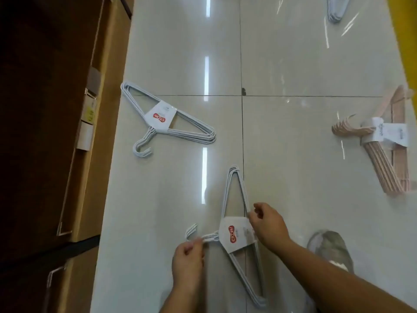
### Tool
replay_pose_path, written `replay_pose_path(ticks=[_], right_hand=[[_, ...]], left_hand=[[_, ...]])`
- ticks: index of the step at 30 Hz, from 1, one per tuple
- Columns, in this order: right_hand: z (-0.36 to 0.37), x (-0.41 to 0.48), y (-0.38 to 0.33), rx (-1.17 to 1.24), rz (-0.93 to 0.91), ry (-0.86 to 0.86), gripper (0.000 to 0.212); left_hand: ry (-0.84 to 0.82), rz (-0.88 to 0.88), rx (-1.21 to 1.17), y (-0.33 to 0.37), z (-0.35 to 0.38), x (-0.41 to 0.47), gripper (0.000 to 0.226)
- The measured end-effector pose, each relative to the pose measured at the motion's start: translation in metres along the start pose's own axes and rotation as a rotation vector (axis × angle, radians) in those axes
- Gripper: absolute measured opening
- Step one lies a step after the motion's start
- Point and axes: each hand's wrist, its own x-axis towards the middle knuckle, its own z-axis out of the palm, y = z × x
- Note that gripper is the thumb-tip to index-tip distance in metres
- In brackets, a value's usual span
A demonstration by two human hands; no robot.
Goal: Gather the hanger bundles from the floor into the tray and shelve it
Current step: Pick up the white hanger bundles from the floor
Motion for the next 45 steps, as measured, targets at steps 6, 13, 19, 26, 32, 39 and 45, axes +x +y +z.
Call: replay_pose_path(ticks=[6,13,19,26,32,39,45], right_hand=[[0.027,0.059,-0.022,-0.036,-0.086,0.103,0.053],[0.038,0.085,-0.022,-0.085,0.008,0.122,0.042],[0.025,0.093,-0.022,-0.115,0.018,0.074,0.022],[-0.024,0.106,-0.056,0.042,-0.024,-0.053,0.026],[-0.078,0.091,-0.12,0.508,-0.205,-0.206,0.034],[-0.118,0.077,-0.178,0.571,-0.25,-0.261,0.032],[-0.117,0.079,-0.204,0.67,-0.142,-0.371,0.028]], left_hand=[[0.383,-0.071,0.179,-0.002,0.008,0.048,0.063],[0.286,0.081,0.377,-0.01,0.019,0.074,0.026],[0.202,0.24,0.271,0.014,0.007,0.076,0.01],[-0.134,0.321,-0.072,0.093,-0.001,0.067,0.017],[-0.326,0.277,-0.335,0.155,-0.013,0.043,0.017],[-0.49,0.412,-0.53,0.159,0.012,-0.001,0.036],[-0.459,0.304,-0.6,0.157,0.052,-0.012,0.043]])
